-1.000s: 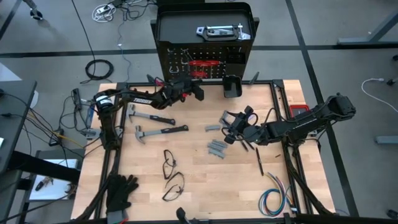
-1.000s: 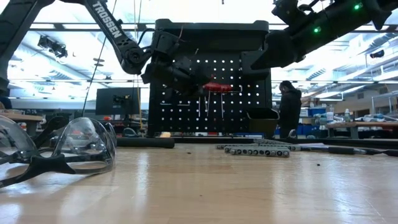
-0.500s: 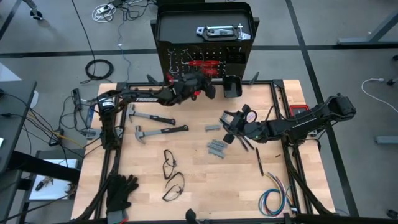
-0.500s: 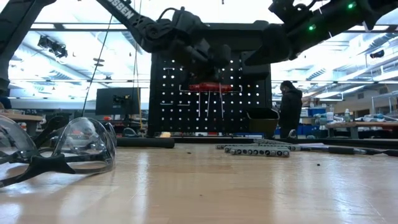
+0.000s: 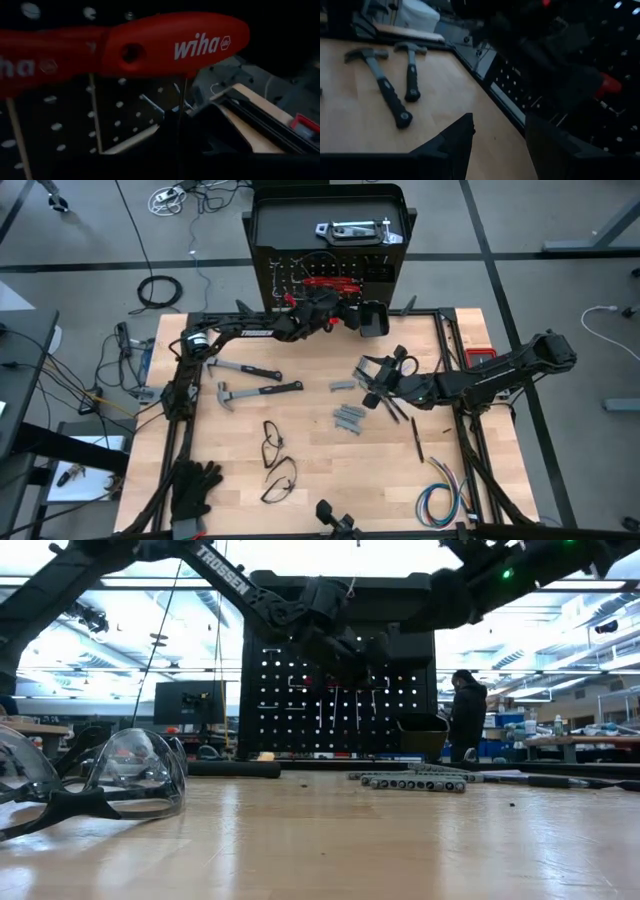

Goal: Hang tools onto peg board
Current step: Hang the T-shaped metric hex key on the pegboard

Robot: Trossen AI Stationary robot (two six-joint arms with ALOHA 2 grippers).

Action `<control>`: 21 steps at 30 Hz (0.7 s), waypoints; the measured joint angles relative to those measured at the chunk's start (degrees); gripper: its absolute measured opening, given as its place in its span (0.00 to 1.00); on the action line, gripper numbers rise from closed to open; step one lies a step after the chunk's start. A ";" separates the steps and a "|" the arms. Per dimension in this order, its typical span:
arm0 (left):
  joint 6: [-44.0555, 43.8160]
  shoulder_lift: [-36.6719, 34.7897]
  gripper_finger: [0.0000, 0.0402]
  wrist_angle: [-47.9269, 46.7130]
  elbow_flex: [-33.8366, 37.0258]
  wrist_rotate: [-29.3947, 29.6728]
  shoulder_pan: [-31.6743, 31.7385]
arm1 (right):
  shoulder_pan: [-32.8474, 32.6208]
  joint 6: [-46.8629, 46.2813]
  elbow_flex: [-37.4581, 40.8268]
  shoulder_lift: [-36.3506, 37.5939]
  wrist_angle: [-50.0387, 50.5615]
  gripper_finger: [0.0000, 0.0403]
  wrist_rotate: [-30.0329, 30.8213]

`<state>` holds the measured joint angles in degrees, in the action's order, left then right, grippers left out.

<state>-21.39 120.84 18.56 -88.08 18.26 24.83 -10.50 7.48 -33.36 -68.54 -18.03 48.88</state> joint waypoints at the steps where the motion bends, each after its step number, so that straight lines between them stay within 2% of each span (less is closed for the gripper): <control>1: -0.05 0.57 0.00 0.06 -0.65 0.09 0.07 | -0.12 0.08 0.00 0.70 -0.17 0.46 0.01; 12: -1.72 5.41 0.00 -0.50 -6.61 1.19 1.19 | -2.16 0.20 0.00 4.15 1.73 0.46 -0.54; 21: -2.33 6.19 0.00 -0.51 -7.43 1.16 2.87 | -2.29 0.18 0.02 4.11 1.95 0.46 -0.63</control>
<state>-23.72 127.02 18.04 -95.50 19.42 27.70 -12.80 7.66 -33.34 -64.42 -16.08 48.25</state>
